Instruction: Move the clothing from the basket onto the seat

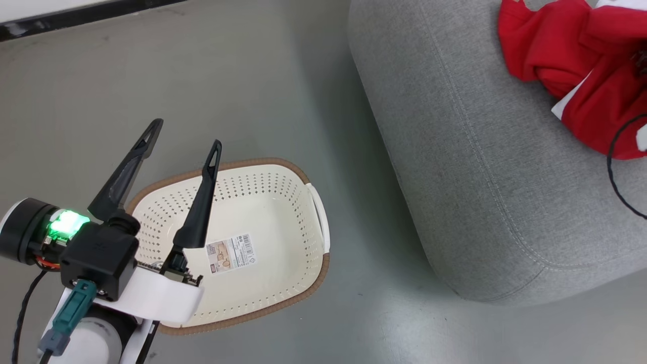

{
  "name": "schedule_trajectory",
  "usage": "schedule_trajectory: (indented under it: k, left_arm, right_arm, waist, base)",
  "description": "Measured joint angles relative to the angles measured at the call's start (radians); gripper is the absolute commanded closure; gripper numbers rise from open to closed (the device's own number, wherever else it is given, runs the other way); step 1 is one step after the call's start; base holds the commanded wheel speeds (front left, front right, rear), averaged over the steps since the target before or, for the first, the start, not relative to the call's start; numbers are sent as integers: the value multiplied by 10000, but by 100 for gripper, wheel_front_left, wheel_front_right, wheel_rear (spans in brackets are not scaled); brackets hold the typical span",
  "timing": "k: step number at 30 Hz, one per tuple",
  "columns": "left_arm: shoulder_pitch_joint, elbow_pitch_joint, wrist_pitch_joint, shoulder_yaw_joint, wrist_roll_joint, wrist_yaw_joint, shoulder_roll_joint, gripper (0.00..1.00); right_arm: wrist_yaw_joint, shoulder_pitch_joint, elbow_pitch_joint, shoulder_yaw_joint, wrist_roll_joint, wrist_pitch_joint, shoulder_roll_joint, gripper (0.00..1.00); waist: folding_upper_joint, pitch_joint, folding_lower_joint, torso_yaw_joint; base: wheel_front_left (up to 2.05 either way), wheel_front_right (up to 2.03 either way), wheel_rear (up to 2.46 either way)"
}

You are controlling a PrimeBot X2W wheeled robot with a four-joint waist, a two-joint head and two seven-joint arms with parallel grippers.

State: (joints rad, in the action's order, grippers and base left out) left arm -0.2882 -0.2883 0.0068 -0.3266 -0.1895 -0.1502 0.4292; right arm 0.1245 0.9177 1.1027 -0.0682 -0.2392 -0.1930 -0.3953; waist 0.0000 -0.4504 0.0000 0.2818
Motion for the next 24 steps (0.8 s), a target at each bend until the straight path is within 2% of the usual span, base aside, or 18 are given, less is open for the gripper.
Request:
schedule_trajectory:
  k: [10, 17, 24]
  left_arm:
    - [10, 186, -288, 105, -31, -142, -163, 0]
    - [151, 428, -569, 132, -280, -257, -336, 0]
    - [238, 752, -965, 290, -439, -395, -573, 0]
  right_arm:
    - [0, -373, -594, 571, 4, -211, -63, 0]
    - [0, -506, -1360, 895, -13, -401, -529, 0]
    - [0, -546, -2370, 1473, -15, -460, -397, 0]
  waist:
    - [0, 204, 1, 223]
    - [0, 513, 1, 375]
    - [0, 896, 1, 386]
  base:
    - [0, 0, 0]
    - [0, 0, 0]
    - [0, 0, 0]
